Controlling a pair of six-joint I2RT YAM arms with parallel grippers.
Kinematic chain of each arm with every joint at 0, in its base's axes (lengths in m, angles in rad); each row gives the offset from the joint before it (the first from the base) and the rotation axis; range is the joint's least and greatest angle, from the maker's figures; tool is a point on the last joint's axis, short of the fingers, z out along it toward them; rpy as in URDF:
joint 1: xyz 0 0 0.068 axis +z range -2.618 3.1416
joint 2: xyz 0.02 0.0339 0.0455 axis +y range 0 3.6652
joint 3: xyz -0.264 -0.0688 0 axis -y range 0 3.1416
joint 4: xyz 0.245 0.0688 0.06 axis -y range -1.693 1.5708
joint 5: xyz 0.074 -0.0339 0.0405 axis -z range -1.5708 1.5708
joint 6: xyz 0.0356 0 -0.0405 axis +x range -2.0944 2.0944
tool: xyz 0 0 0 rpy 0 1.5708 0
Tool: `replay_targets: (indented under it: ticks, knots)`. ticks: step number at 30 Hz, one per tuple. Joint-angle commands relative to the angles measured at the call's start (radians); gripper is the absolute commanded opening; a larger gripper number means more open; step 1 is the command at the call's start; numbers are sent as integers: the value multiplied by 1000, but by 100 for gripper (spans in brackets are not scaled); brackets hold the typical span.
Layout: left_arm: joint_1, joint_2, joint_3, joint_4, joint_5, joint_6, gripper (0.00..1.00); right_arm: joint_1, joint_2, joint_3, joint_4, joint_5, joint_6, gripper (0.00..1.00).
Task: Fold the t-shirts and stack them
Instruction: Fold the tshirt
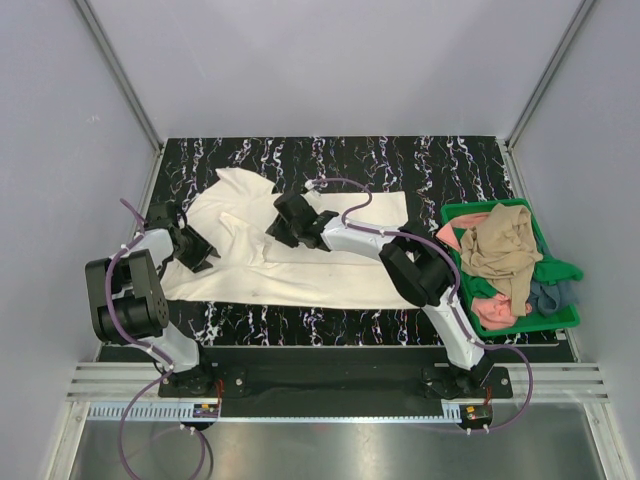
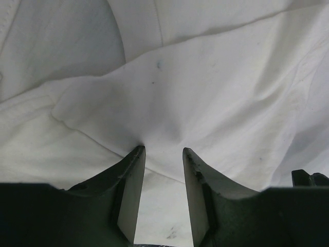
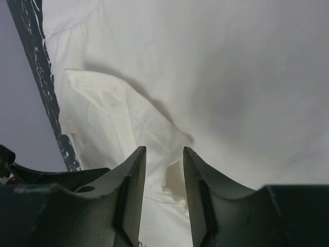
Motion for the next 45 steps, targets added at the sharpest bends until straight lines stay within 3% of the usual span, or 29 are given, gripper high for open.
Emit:
replay_targets:
  ticks: [1,25,28,36,39,45]
  knots:
    - [2,-32,32,-19,-56,7,42,2,-8,21,23,-121,167,42]
    - [0,-35,38,-24,-73,2,42,-4,72,41,29,-149,281,43]
    - [0,-35,35,-24,-73,2,42,-10,78,39,30,-143,275,37]
    - [0,-19,30,-22,-71,-2,42,-25,75,70,32,-85,157,0]
    - [0,-12,30,-27,-79,2,42,-29,67,87,64,-34,36,0]
    - [0,-16,38,-39,-104,4,42,-36,56,74,78,12,-47,0]
